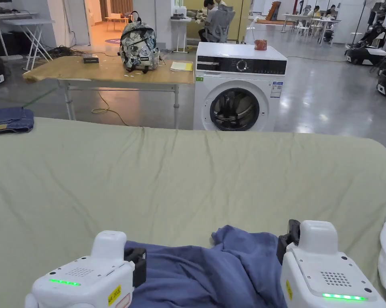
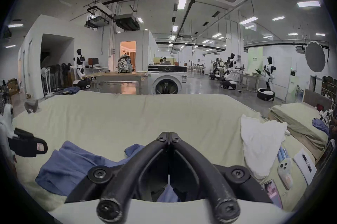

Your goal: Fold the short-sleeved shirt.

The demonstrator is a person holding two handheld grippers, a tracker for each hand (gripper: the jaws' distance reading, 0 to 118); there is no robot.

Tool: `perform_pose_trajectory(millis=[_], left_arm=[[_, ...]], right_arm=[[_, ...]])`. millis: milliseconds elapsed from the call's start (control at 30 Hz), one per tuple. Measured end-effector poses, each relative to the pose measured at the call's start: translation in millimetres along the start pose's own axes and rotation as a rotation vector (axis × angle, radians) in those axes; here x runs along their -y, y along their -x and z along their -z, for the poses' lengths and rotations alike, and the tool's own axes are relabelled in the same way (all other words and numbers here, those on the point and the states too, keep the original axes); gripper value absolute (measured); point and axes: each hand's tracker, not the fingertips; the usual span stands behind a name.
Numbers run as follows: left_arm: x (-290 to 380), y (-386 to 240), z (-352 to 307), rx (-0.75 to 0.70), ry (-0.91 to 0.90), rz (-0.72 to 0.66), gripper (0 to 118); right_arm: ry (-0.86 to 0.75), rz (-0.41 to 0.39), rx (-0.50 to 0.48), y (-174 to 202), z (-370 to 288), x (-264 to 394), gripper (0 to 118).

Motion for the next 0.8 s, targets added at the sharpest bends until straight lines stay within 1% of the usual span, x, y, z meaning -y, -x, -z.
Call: perform_pose_trajectory(millis=[33,67,133,200,267,333,367,433,467,500,567,600,667,733,800], left_arm=[[-0.4,14.9,3.0,0.005,0.025,-0.034,0],[-1.9,25.8,6.1,-0.026,0.032,-0.051,0],[-10.0,44.0,15.0,-0.070,0.049,-0.046,0],[-24.0,65.5,27.3,-0.071,0.077,-0.065,0],[-40.1,91.8,50.8,-0.058,0.137,-0.112,0],[-54.2,108.7,73.8,-0.083,0.171,-0.134,0],[-60.8,120.5,89.8,-0.074,0.221,-0.136,0],[-69.7,133.6,115.4,-0.106,0.252,-0.137,2],[-74.1,135.2,127.4,-0.127,0.293,-0.139,18],[-77.0,135.8,136.5,-0.127,0.327,-0.151,38],[-82.1,144.2,161.5,-0.104,0.412,-0.170,93],[-81.7,145.1,172.3,-0.108,0.440,-0.172,95],[-78.4,139.9,180.2,-0.115,0.432,-0.145,95],[-77.3,132.8,195.9,-0.181,0.463,-0.098,95],[-73.9,128.1,206.0,-0.214,0.490,-0.081,86]], right_arm=[[0.005,-0.001,-0.006,3.0,1.9,1.1,0],[0.010,-0.002,-0.011,4.0,4.4,1.9,0],[0.020,-0.001,-0.018,6.3,6.9,3.0,0],[0.024,-0.001,-0.021,6.4,9.1,3.9,0],[0.028,-0.003,-0.022,6.1,11.8,4.7,0],[0.038,-0.005,-0.020,4.5,14.8,5.0,0],[0.043,-0.006,-0.019,3.4,15.9,5.2,0],[0.049,-0.008,-0.014,1.2,17.8,6.2,0],[0.052,-0.010,-0.010,-0.7,18.8,7.0,0],[0.055,-0.013,-0.006,-1.9,20.0,8.1,0],[0.067,-0.028,0.002,-4.7,23.0,10.9,0],[0.074,-0.034,0.006,-6.3,23.3,11.9,0],[0.090,-0.041,0.014,-10.4,25.8,14.8,0],[0.106,-0.040,0.025,-15.1,26.8,17.9,0],[0.121,-0.043,0.032,-19.4,27.9,21.1,0]])
